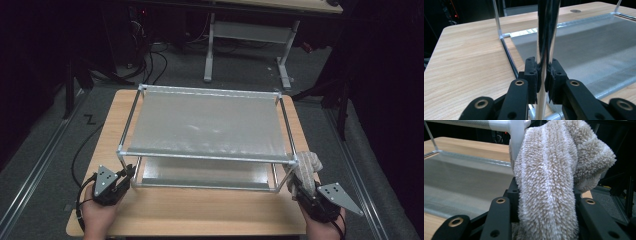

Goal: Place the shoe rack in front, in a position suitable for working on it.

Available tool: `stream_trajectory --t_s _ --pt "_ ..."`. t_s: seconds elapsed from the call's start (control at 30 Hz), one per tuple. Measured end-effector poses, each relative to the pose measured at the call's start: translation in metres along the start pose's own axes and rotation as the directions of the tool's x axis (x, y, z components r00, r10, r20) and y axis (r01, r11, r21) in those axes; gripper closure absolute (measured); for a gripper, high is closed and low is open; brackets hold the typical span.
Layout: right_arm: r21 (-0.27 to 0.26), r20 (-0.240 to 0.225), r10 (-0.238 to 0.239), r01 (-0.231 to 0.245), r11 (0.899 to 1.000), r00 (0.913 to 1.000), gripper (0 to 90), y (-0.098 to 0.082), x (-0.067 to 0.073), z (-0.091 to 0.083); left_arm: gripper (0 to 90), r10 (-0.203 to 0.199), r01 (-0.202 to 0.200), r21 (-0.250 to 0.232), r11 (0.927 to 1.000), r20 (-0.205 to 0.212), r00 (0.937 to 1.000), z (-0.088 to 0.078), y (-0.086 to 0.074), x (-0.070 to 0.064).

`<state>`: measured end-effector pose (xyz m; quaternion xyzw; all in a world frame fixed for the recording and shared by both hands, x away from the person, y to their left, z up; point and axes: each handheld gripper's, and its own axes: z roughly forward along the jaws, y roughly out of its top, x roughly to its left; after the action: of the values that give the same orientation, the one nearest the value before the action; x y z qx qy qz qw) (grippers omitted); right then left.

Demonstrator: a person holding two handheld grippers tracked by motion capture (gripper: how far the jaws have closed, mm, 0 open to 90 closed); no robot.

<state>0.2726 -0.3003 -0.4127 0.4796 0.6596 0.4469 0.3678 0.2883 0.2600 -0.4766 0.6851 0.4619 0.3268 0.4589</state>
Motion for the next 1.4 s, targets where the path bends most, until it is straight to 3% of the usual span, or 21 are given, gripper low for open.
stream_trajectory --t_s 0.07,0.27,0.43,0.47,0.57,0.63,0.73,0.83,1.03,1.13,1.23,1.37,1.4 --pt "0.004 0.0 -0.001 0.001 1.0 1.0 60.9 0.0 0.0 0.0 79.6 0.001 -0.001 0.001 1.0 0.001 1.0 0.0 0.0 0.0" --pt "0.109 -0.004 -0.019 0.019 0.994 0.9998 61.2 -0.024 0.004 0.015 79.8 -0.003 0.003 0.007 1.0 0.005 1.0 -0.001 0.0 0.001" --pt "0.215 -0.024 -0.026 0.03 0.976 0.9994 61.3 -0.044 0.003 0.029 79.7 -0.009 0.009 0.005 1.0 0.01 0.9999 -0.001 0.0 0.002" --pt "0.215 -0.024 -0.026 0.03 0.976 0.9994 61.3 -0.044 0.003 0.029 79.8 -0.009 0.009 0.005 1.0 0.01 0.9999 -0.001 0.0 0.002" --pt "0.283 -0.046 -0.016 0.028 0.959 0.9988 61.2 -0.056 0.0 0.038 79.8 -0.011 0.011 0.004 0.9999 0.008 0.9999 -0.001 0.0 0.002" --pt "0.309 -0.057 -0.009 0.026 0.951 0.9983 61.2 -0.061 0.0 0.041 80.0 -0.011 0.011 0.006 0.9999 0.008 0.9999 -0.001 0.0 0.002" --pt "0.319 -0.06 0.006 0.013 0.948 0.9982 61.2 -0.063 -0.001 0.042 80.1 -0.013 0.013 0.006 0.9999 0.008 0.9999 -0.001 0.0 0.003" --pt "0.316 -0.054 0.0 0.017 0.949 0.9985 61.2 -0.062 0.001 0.042 80.1 -0.013 0.013 0.006 0.9999 0.007 0.9999 -0.001 0.0 0.003" --pt "0.183 -0.017 -0.03 0.033 0.983 0.9994 61.2 -0.035 0.004 0.022 80.2 -0.013 0.013 0.004 0.9999 0.004 0.9999 -0.001 -0.001 0.002" --pt "0.095 0.01 -0.053 0.052 0.994 0.9985 61.1 -0.018 0.009 0.007 80.2 -0.013 0.013 0.003 0.9999 0.004 0.9999 -0.001 -0.001 0.002" --pt "0.035 0.034 -0.062 0.061 0.998 0.9975 61.0 -0.006 0.013 -0.005 80.2 -0.013 0.013 0.003 0.9999 0.004 0.9999 -0.001 -0.001 0.002" --pt "0.037 0.029 -0.073 0.072 0.997 0.9969 61.3 -0.008 0.014 -0.006 80.2 -0.013 0.013 0.004 0.9999 0.003 0.9999 -0.001 -0.001 0.003" --pt "0.058 0.023 -0.071 0.07 0.996 0.9972 61.4 -0.014 0.013 -0.003 80.2 -0.013 0.013 0.005 0.9999 0.003 0.9999 -0.001 -0.001 0.003"
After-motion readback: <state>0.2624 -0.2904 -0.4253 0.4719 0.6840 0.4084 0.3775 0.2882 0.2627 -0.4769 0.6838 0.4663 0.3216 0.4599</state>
